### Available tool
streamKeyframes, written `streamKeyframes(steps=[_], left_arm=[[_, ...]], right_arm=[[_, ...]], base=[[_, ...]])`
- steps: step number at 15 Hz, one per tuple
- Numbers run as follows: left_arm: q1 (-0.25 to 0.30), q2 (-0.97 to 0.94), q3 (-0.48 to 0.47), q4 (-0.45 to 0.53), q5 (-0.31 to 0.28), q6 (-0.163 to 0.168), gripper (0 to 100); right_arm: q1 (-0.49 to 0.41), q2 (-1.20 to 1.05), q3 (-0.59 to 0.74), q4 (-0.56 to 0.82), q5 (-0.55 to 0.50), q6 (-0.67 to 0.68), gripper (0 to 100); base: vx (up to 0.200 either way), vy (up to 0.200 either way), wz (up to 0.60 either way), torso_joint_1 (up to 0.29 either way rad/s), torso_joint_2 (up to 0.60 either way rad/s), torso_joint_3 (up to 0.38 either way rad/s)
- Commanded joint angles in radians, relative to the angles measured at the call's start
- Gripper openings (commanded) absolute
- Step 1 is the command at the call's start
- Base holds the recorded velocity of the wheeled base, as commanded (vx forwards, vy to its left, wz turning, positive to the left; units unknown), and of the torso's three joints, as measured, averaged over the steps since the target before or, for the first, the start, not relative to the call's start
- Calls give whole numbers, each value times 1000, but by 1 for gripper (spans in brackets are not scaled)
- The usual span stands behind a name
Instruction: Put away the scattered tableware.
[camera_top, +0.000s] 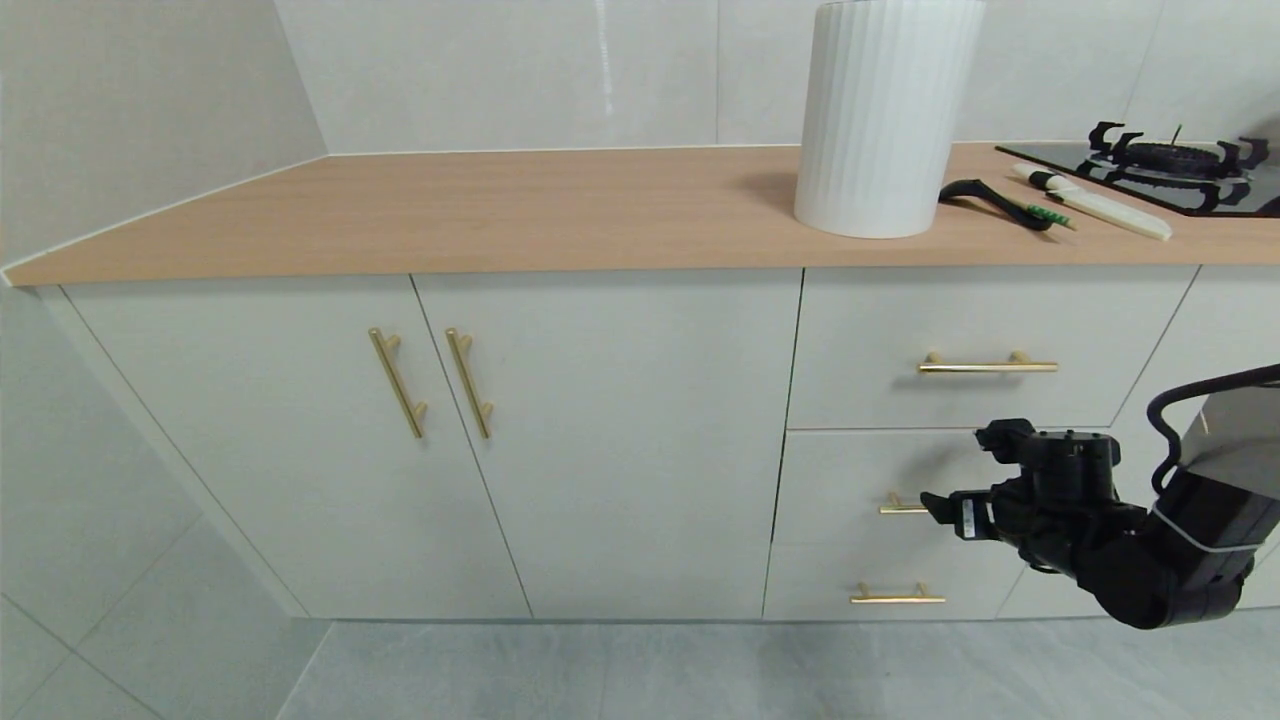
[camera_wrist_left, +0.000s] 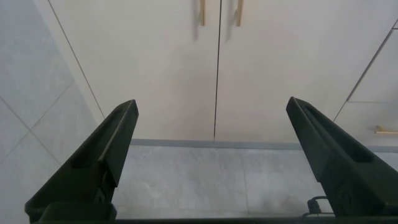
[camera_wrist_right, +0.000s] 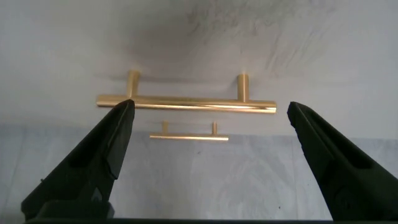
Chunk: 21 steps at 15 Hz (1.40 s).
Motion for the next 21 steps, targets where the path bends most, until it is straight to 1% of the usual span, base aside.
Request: streamKeyframes(steps=[1, 7, 9, 15, 21], left_arm=[[0, 2, 0, 0, 1, 0, 100], [0, 2, 0, 0, 1, 0, 100], [0, 0, 0, 0, 1, 0, 100], [0, 2, 0, 0, 1, 0, 100], [0, 2, 0, 0, 1, 0, 100]], right_arm=[[0, 54, -15, -24, -8, 1, 100], [0, 120, -52, -56, -61, 0, 100], [0, 145, -77, -68, -93, 1, 100], [0, 169, -67, -65, -93, -5, 100], [0, 151, -29, -62, -88, -37, 100]], base=[[0, 0, 0, 0, 0, 0], [0, 0, 0, 0, 0, 0], [0, 0, 0, 0, 0, 0], [0, 0, 0, 0, 0, 0], [0, 0, 0, 0, 0, 0]])
